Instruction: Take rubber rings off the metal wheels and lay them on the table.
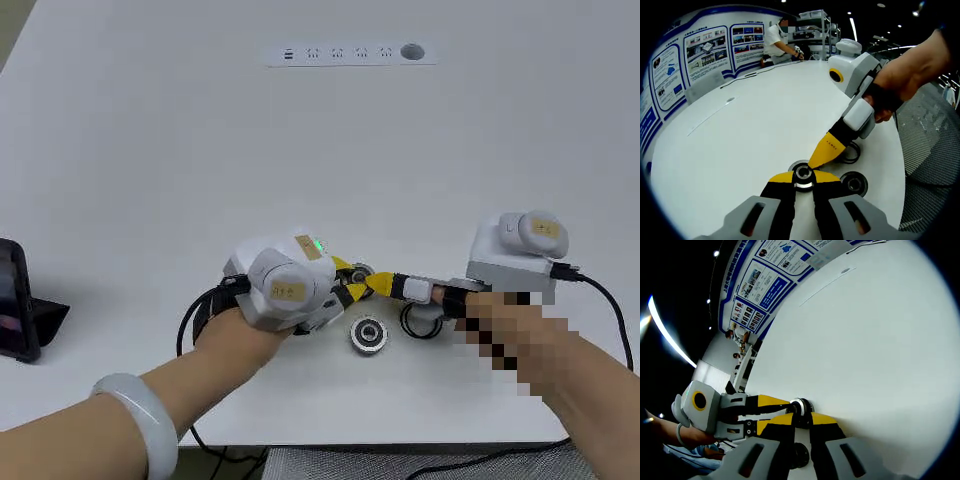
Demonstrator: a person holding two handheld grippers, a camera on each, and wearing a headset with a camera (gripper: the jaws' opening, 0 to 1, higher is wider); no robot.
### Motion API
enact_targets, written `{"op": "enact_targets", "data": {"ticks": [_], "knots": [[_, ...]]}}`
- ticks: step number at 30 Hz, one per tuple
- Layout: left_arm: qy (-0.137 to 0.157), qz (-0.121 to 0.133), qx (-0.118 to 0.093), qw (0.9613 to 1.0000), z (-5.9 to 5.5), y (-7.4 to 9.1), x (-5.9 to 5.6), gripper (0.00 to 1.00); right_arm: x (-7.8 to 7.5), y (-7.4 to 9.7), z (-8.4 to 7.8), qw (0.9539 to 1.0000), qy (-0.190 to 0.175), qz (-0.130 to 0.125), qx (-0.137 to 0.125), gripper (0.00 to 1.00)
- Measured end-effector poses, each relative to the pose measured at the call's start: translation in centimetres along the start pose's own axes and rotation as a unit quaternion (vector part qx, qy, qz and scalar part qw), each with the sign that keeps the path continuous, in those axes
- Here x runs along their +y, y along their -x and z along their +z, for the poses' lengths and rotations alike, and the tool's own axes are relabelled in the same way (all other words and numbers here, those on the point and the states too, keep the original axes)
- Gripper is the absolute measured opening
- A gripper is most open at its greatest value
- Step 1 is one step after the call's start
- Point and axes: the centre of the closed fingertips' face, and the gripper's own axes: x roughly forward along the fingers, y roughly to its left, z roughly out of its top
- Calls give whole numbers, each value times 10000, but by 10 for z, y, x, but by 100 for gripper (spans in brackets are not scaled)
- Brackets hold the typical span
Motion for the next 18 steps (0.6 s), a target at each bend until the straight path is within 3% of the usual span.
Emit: {"op": "enact_targets", "data": {"ticks": [18], "knots": [[1,-2,-13,10000,0,0,0,13,-1,5,-1,9999,140,-47,6,5]]}}
